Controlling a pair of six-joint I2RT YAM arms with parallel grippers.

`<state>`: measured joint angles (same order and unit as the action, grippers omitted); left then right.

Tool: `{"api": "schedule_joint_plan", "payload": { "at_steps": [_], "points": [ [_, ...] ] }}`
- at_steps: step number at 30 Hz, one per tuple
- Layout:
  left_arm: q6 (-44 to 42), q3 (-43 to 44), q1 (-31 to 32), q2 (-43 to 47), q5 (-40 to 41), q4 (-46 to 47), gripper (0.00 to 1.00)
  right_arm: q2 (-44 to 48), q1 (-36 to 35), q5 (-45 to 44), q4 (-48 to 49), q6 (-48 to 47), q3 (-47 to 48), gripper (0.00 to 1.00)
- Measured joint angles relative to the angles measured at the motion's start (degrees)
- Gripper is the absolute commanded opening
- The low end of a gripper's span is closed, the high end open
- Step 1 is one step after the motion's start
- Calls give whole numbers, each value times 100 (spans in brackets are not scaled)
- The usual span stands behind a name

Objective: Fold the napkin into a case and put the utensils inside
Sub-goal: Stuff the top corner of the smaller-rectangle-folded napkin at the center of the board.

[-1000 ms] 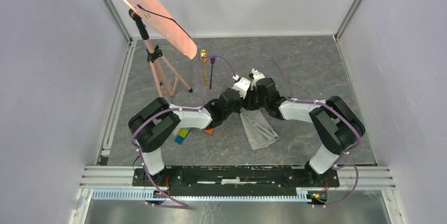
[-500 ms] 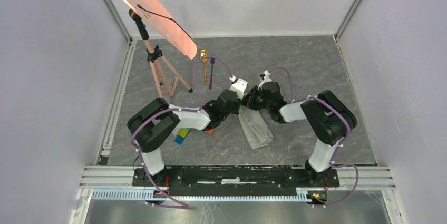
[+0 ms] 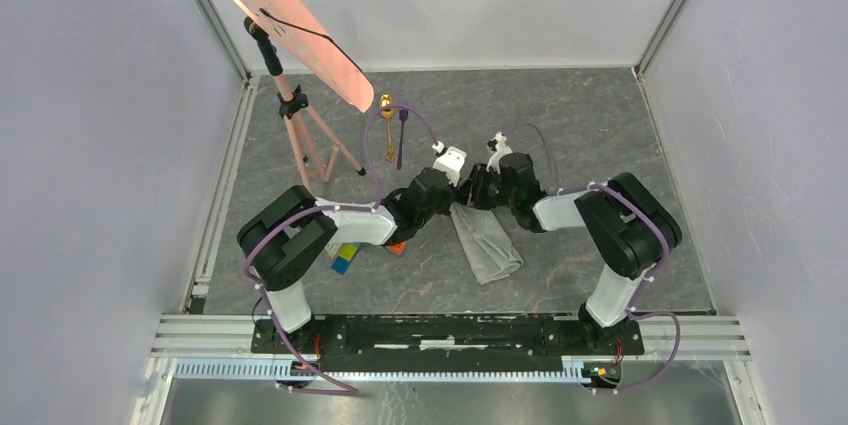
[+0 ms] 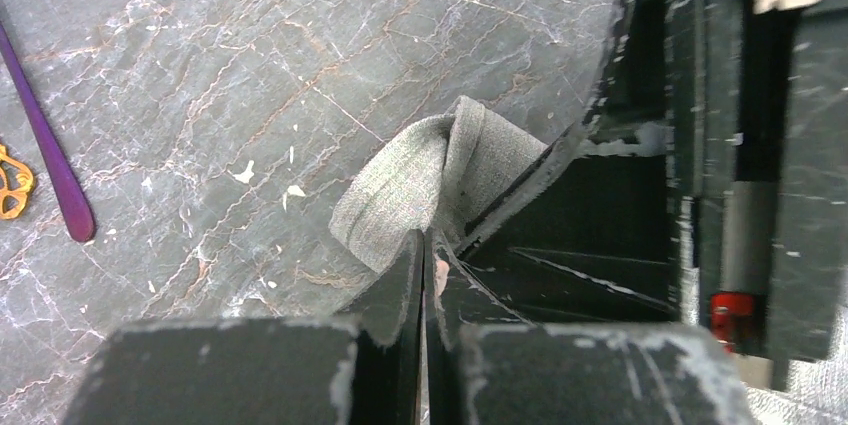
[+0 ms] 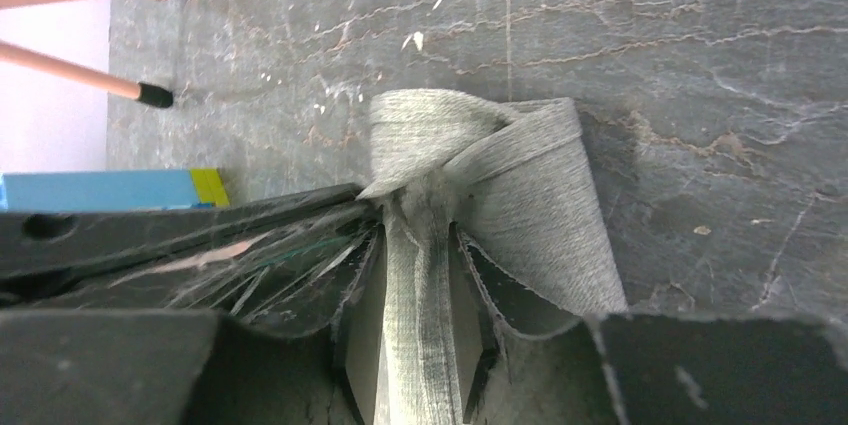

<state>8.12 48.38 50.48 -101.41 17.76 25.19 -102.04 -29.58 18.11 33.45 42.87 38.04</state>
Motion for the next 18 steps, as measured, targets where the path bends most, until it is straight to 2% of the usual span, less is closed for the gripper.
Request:
{"api": "schedule_joint_plan", "payload": {
  "at_steps": [5,8,12,18],
  "points": [
    [0,-2,-4,0,-26,2,2,374,151,243,-380,-271,-13,33],
    [0,-2,-4,7,-35,2,2,417,210,282,-452,-350,-13,24],
    [0,-2,-4,39,-52,0,2,352,238,319,-511,-389,-2,8],
    [2,-2,-4,55,-184,-2,2,-59,188,437,-387,-319,133,4]
  ]
}}
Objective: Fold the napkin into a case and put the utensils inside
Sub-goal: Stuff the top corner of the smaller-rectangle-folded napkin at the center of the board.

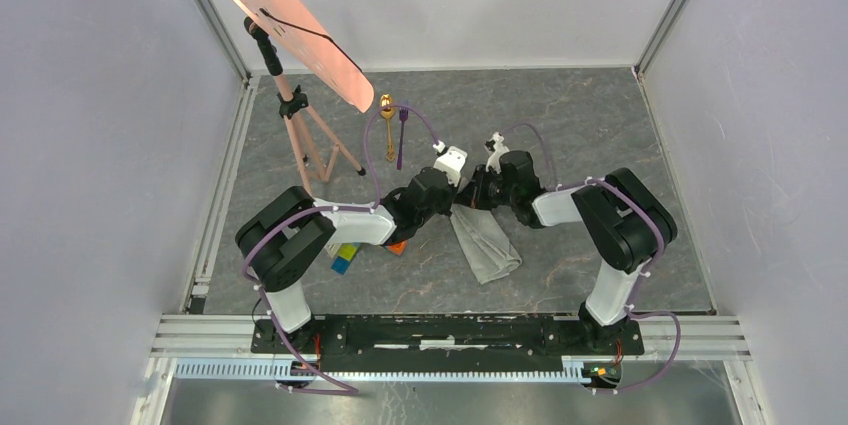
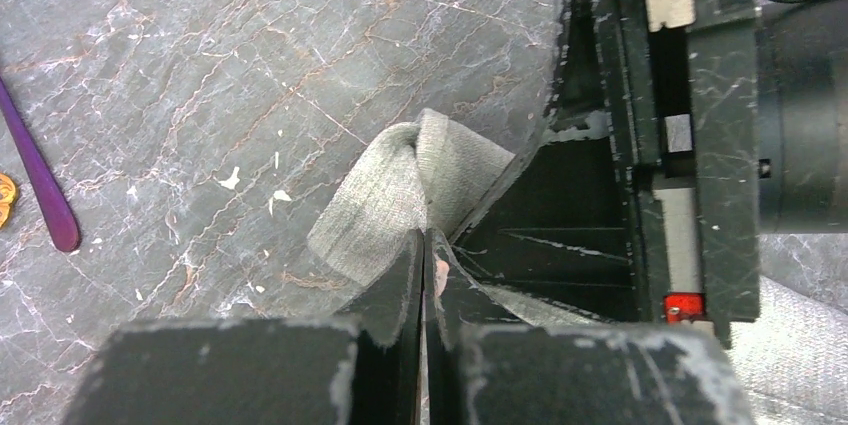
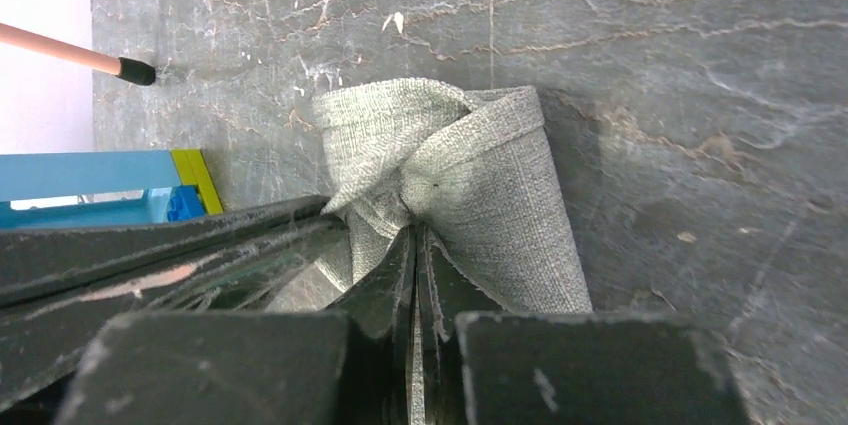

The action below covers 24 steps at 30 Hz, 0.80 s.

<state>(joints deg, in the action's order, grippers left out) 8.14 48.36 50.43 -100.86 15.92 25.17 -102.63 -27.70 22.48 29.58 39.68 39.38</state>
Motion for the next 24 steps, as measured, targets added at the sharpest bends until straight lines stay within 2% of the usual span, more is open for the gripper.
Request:
{"api": "schedule_joint_plan", "payload": {
  "at_steps": [3,6,8,11,13,17,20,24],
  "points": [
    [9,2,-2,-2,-20,-20,3,-101,-83,-7,90,63,98,6],
    [129,28,-17,-33,-39,-149,8,-149,-140,-48,190,114,144,10],
    [199,37,-28,-48,-33,-278,19,-151,-136,-59,197,120,142,13],
    [356,44,-76,-50,-44,-549,40,-125,-90,-46,160,33,127,19],
    [507,44,-140,-44,-136,-734,45,-39,-76,-48,2,-118,118,24],
    [874,96,-321,129,-483,-1366,51,487,-68,-28,-660,-667,105,40],
    [1246,184,-411,369,-787,-1770,54,1047,-70,-52,-1185,-1305,105,44],
    [1858,330,-435,662,-1165,-2262,52,1528,-157,-249,-2068,-2448,264,52]
  ]
}}
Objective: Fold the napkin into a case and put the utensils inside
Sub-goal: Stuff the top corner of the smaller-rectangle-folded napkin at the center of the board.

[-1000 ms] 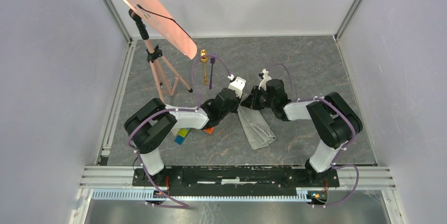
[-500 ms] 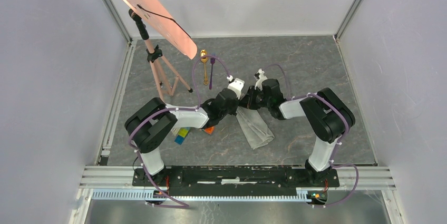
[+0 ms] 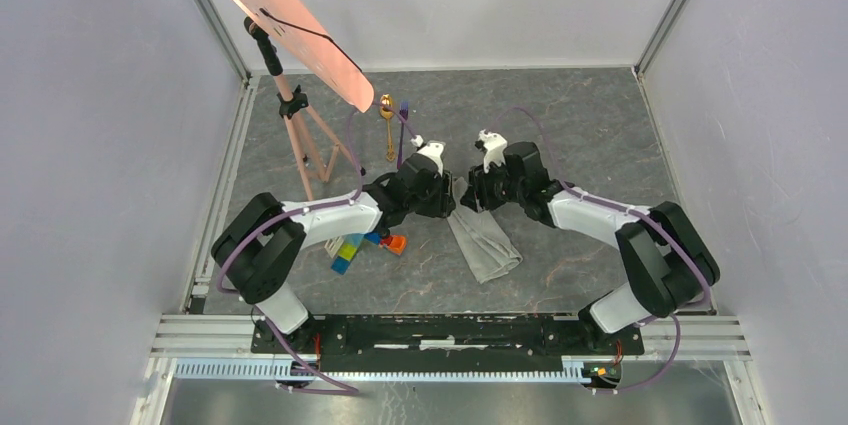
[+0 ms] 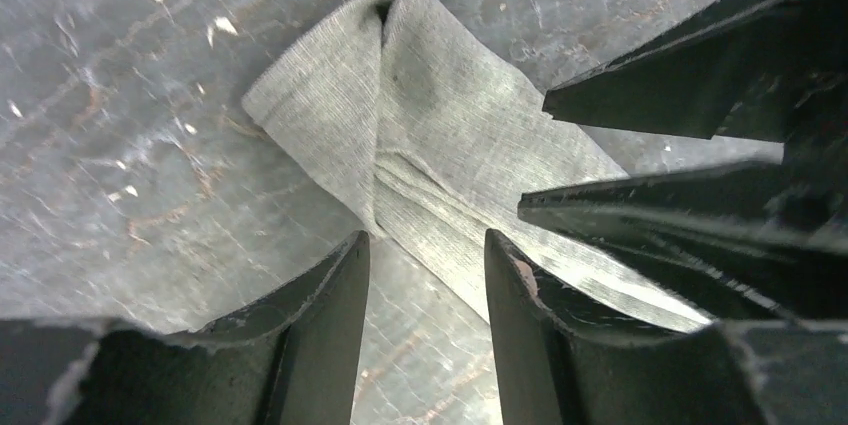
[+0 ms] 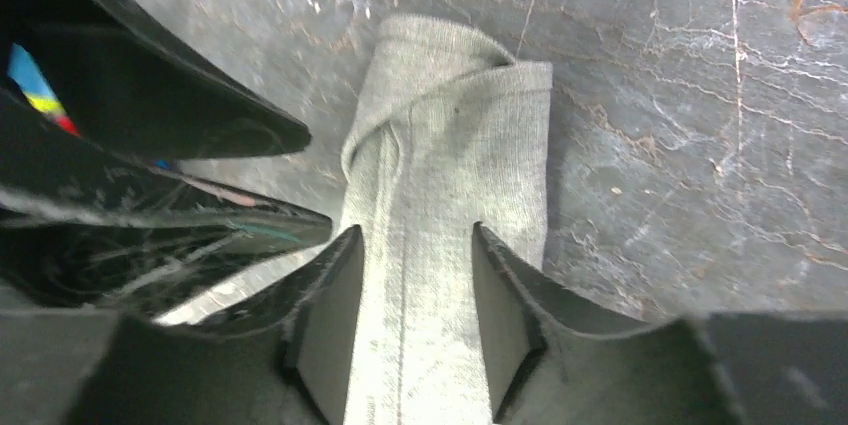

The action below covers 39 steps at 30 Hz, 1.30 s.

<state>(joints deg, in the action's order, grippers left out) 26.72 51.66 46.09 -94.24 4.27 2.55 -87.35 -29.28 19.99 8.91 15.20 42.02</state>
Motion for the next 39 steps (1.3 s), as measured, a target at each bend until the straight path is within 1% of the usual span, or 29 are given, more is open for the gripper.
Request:
{"api": "schedule_joint_plan", "payload": {
  "at_steps": [2,5,8,11,14,19,24,28,29,33,35,36,39],
  "points": [
    [348,74,0,39,-146,-216,49,76,-129,-229,-361,-487,59,53],
    [942,96,0,52,-337,-557,44,236,-461,-601,-876,-1104,55,52],
    [1526,85,0,52,-476,-846,38,363,-743,-887,-1123,-1488,52,51],
    [2006,35,0,52,-629,-892,37,387,-1023,-1241,-1274,-1762,50,52],
    [2378,-17,0,35,-789,-868,36,387,-1217,-1556,-1399,-1893,46,53],
    [2997,-177,0,-260,-1010,-595,29,387,-1491,-2015,-1421,-1989,-52,54],
    [3403,-435,-7,-345,-1016,-313,28,317,-1687,-2328,-1412,-2004,-103,53],
    [3648,-566,-11,-385,-1027,52,26,188,-1779,-2527,-1364,-2000,-136,50],
    [3676,-584,-11,-404,-1032,116,25,155,-1803,-2573,-1355,-2000,-138,48],
    [3794,-638,-13,-463,-1038,361,17,46,-1891,-2793,-1316,-1956,-140,28],
    [3814,-682,-13,-463,-1038,409,14,35,-1926,-2837,-1309,-1921,-140,20],
    [3821,-699,-13,-463,-1038,439,12,37,-1939,-2865,-1314,-1880,-140,14],
    [3840,-761,-13,-466,-1038,538,9,48,-1947,-2900,-1425,-1755,-85,4]
  ]
}}
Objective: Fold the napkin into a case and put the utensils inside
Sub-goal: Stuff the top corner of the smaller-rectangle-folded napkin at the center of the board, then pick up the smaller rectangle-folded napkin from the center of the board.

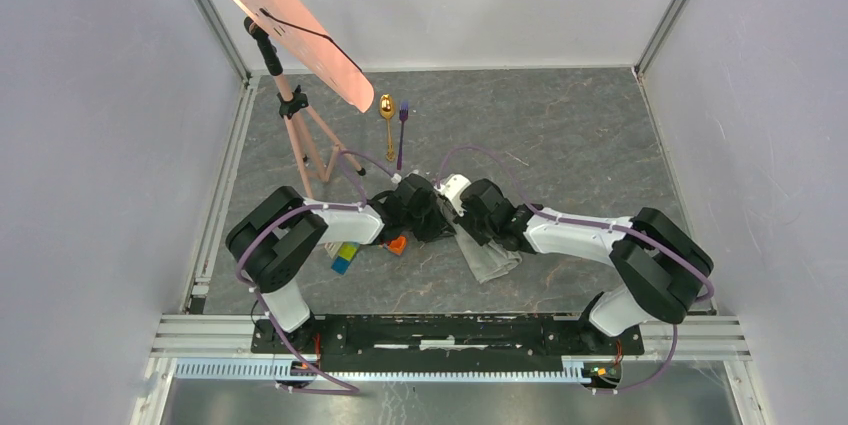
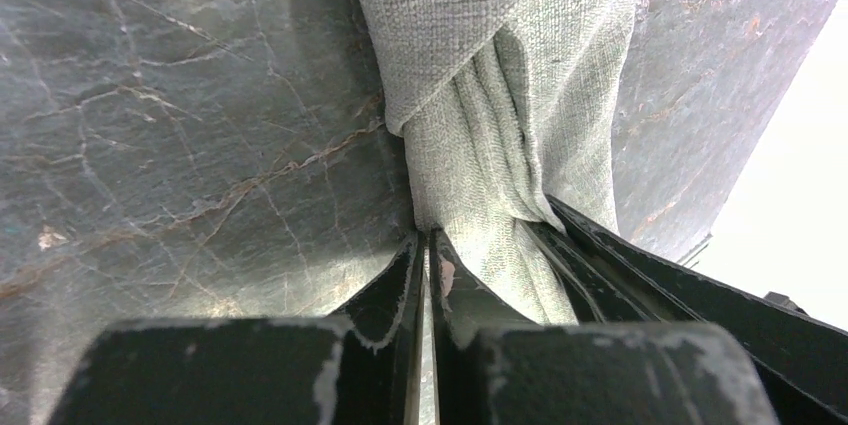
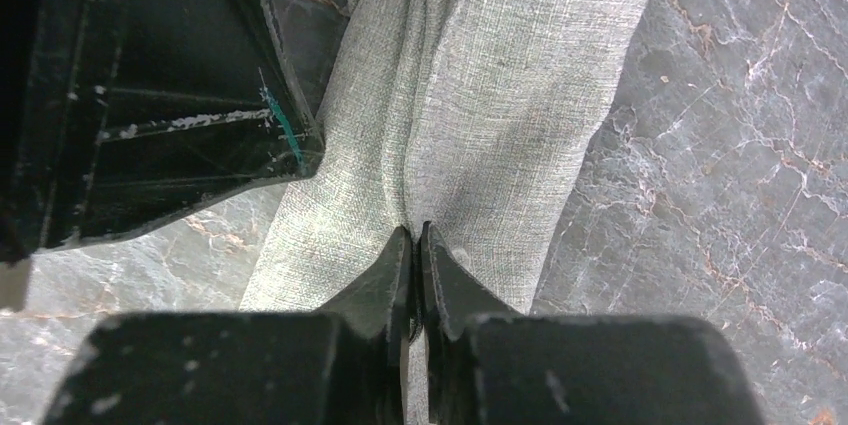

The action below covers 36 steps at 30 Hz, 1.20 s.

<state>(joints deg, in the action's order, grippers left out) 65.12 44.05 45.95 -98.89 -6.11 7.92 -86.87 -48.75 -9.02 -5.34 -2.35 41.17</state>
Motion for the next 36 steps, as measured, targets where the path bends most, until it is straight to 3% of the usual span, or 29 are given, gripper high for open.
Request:
{"api": "schedule_joint_plan", "payload": {
  "at_steps": [1,16,20,21,23,26,30,33,36],
  "points": [
    [17,-31,-4,0,-7,57,8,13,0,-7,-55,79,35,0],
    [221,-262,68,-39,28,605,3,-133,-17,501,-234,1504,382,0],
    [223,-280,76,-39,48,645,8,-190,-15,431,-48,1777,304,0],
    [221,-280,76,-39,50,643,11,-210,-11,389,57,1843,238,1],
    [201,-280,79,-31,68,625,19,-223,15,332,256,1937,79,16],
    [-85,-280,72,175,212,352,29,-162,81,304,603,2072,-136,26],
    [-741,-275,-52,772,573,-389,24,-48,118,374,839,2122,-310,27],
    [-1152,-151,-262,1062,741,-793,14,24,184,428,938,2127,-409,22],
    [-1495,289,-439,997,769,-1106,10,42,229,452,990,2157,-455,19]
  ]
}}
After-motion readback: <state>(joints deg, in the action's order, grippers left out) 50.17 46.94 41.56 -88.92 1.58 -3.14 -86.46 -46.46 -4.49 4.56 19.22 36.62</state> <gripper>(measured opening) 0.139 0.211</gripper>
